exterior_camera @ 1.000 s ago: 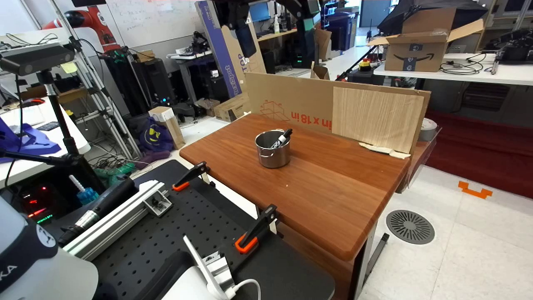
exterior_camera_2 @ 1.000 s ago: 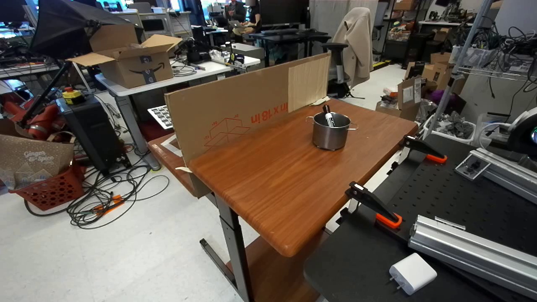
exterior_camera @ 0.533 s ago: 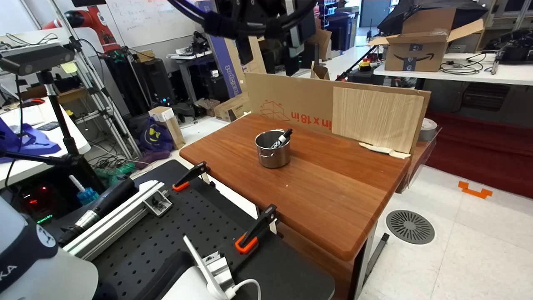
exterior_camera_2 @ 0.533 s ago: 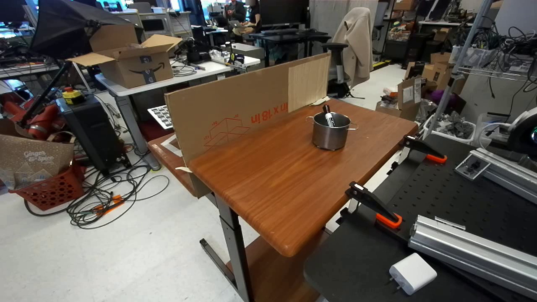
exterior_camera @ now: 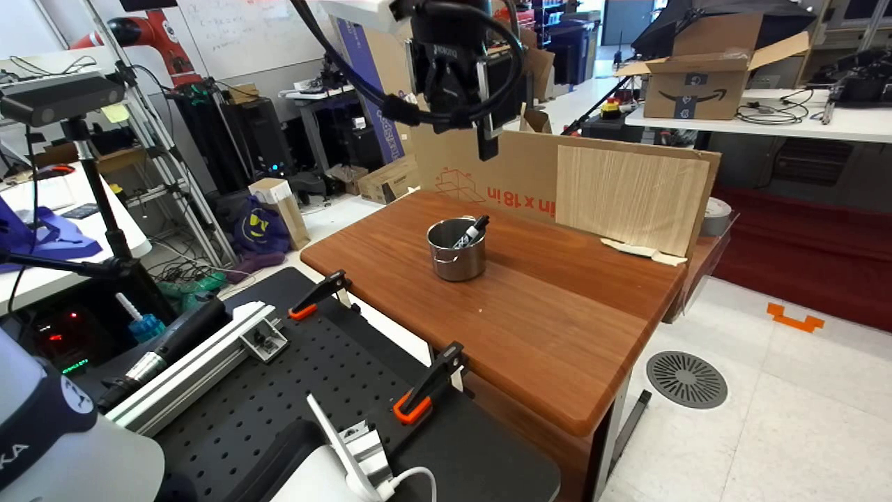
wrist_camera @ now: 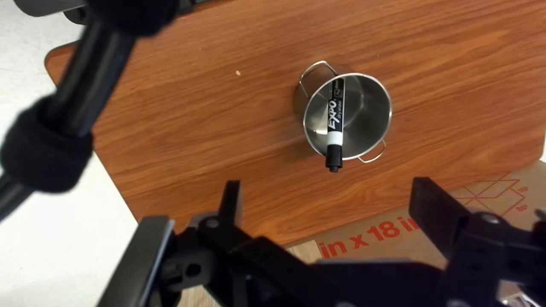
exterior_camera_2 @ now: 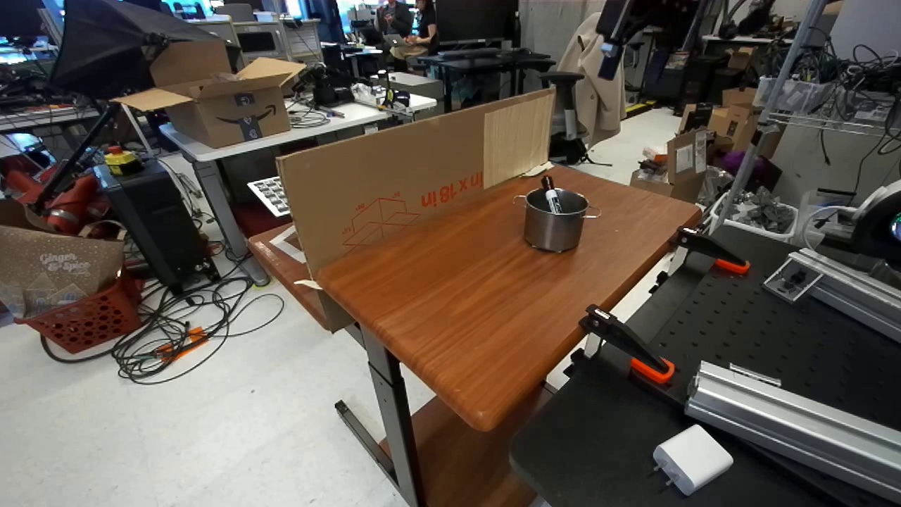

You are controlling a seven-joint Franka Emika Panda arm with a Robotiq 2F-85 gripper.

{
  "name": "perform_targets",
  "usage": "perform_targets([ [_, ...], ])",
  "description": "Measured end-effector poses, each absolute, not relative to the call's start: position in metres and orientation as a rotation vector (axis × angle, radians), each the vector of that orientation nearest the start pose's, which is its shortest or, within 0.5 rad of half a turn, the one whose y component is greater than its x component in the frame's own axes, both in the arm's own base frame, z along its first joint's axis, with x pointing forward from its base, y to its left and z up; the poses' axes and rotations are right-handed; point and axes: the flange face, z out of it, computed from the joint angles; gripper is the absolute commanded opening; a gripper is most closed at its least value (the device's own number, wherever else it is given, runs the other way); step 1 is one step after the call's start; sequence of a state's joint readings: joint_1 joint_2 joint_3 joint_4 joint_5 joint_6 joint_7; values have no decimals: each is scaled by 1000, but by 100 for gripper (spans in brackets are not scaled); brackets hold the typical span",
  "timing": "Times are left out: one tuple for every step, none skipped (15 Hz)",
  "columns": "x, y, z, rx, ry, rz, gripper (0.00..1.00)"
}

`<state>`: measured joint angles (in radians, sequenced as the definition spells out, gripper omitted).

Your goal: Remove the marker from the pot and put it on the table

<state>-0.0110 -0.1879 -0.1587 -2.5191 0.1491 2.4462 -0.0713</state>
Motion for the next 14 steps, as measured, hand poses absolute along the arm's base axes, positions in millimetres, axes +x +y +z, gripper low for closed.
perform_targets([
  [460,-70,346,-3009,340,-170,100],
  [469,-64,336,-3012,371,-155,100],
  [478,-60,326,-3015,402,-143,100],
  [485,-58,316,-3017,431,-129,100],
  [491,-56,307,-3017,459,-114,100],
  [496,-54,297,-3018,482,-91,100],
  [501,-53,289,-3019,502,-70,100],
  [506,-52,281,-3019,519,-51,100],
  [511,-51,273,-3021,531,-32,100],
  [515,-50,265,-3023,542,-14,100],
  [520,-49,258,-3024,555,1,100],
  [524,-49,252,-3026,567,12,100],
  [528,-48,246,-3027,576,20,100],
  [532,-47,242,-3030,581,28,100],
])
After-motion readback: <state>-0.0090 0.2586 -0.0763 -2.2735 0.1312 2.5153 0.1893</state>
